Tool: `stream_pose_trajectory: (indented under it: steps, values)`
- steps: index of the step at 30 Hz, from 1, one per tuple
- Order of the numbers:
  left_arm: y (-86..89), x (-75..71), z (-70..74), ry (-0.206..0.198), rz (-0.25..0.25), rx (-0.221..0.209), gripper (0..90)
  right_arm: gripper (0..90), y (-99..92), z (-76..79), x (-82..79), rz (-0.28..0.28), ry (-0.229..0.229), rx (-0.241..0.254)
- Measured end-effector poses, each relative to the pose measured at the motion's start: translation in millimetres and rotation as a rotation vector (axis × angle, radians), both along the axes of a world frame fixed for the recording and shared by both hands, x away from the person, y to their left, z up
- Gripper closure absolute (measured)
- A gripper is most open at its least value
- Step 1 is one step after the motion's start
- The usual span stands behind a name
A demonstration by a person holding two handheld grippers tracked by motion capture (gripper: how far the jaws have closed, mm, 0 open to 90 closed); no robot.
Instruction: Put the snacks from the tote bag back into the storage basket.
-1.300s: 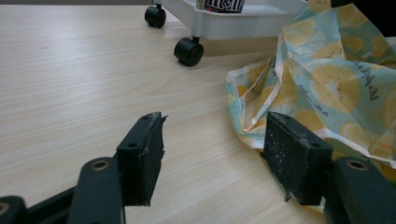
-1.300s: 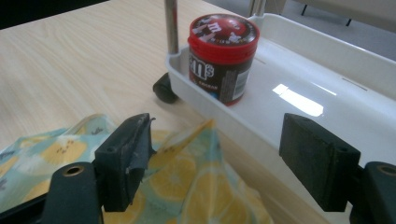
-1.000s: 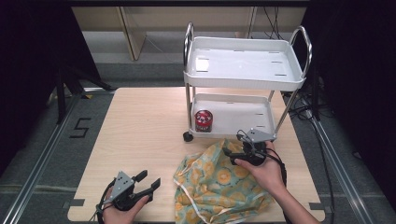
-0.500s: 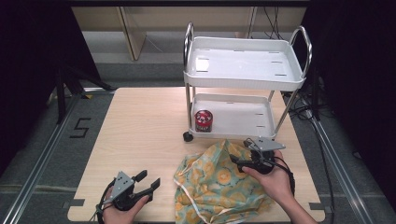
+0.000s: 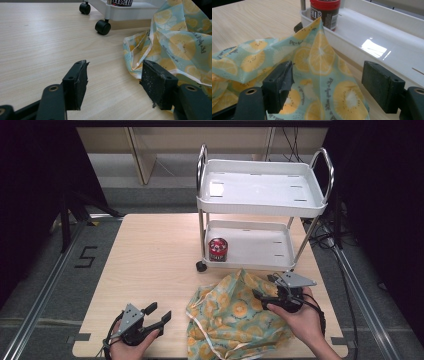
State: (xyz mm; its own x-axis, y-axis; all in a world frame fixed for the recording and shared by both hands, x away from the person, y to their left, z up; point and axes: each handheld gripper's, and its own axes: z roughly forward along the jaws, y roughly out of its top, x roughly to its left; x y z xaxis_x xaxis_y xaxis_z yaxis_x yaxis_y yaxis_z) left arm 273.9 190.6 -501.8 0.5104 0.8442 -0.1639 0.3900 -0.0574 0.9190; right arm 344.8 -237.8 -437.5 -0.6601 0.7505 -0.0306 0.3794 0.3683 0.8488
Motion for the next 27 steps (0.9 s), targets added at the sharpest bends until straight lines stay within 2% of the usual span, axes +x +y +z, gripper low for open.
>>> stream_pose_trajectory:
  steps: [1,3,4,6,7,10,11,13,14,15,16,17,18,19,20,21,23,24,25,27]
  values:
    - [-0.1,0.1,-0.3,0.0,0.0,-0.004,37.5,26.1,-1.9,0.8,-2.0,-0.006,-0.012,0.005]
    - [0.1,0.0,-0.4,-0.001,-0.001,-0.004,37.4,26.0,-4.5,1.5,-6.5,-0.009,0.0,0.015]
    - [0.2,0.0,-0.2,-0.001,0.0,-0.001,37.5,26.1,-4.6,1.2,-9.7,-0.027,0.013,0.021]
    - [0.1,0.1,-0.3,0.0,0.001,-0.001,37.5,26.1,-10.1,-0.3,-11.3,-0.014,-0.009,0.007]
    - [-0.1,0.1,-0.4,-0.001,0.001,-0.002,37.5,26.0,-10.4,-2.0,-15.5,-0.031,0.014,0.03]
    - [0.2,-0.2,0.0,-0.001,0.003,0.007,37.5,26.0,-17.2,-3.8,-18.7,-0.025,-0.004,0.015]
    - [0.3,-0.5,0.1,0.002,0.005,0.006,37.4,26.0,-19.4,-3.7,-21.3,-0.03,0.007,0.019]
    - [0.7,0.3,-0.5,-0.008,-0.004,-0.001,37.5,25.9,-22.3,-4.4,-23.4,-0.029,0.001,0.025]
    - [0.6,-0.2,-0.1,-0.006,0.0,0.0,37.5,25.9,-23.3,-4.3,-26.6,-0.038,0.023,0.03]
    - [0.5,-0.3,-0.1,-0.006,0.0,-0.002,37.5,25.9,-26.1,-5.6,-27.1,-0.037,0.007,0.018]
    - [0.4,-0.3,-0.1,-0.008,-0.001,-0.002,37.5,25.9,-26.2,-6.0,-29.3,-0.048,0.022,0.03]
    - [0.3,-0.3,-0.1,-0.008,0.0,-0.002,37.5,25.9,-28.7,-7.6,-27.8,-0.028,0.003,0.023]
    - [0.5,-0.1,-0.2,-0.008,-0.001,-0.001,37.5,25.9,-27.9,-8.2,-31.9,-0.056,0.031,0.036]
    - [0.6,-0.1,-0.2,-0.008,0.0,-0.001,37.5,25.9,-31.4,-9.0,-31.1,-0.045,0.006,0.025]
    - [0.9,-0.1,-0.1,-0.009,0.0,0.0,37.6,25.9,-31.8,-9.6,-32.7,-0.051,0.017,0.034]
    - [1.0,-0.2,-0.1,-0.012,0.004,-0.001,37.6,25.9,-34.5,-9.8,-32.8,-0.041,0.007,0.035]
    - [1.1,-0.6,0.4,-0.009,0.009,-0.003,37.6,25.9,-36.7,-10.1,-37.0,-0.068,0.019,0.05]
    - [1.3,-0.3,0.3,-0.011,0.008,-0.004,37.6,26.0,-39.5,-11.5,-36.1,-0.051,-0.002,0.044]
    - [1.4,0.1,0.0,-0.013,0.005,-0.005,37.6,25.9,-39.2,-13.1,-38.8,-0.068,0.019,0.07]
    - [1.2,-0.4,0.3,-0.01,0.011,-0.001,37.6,25.9,-42.8,-15.6,-40.5,-0.069,0.02,0.064]
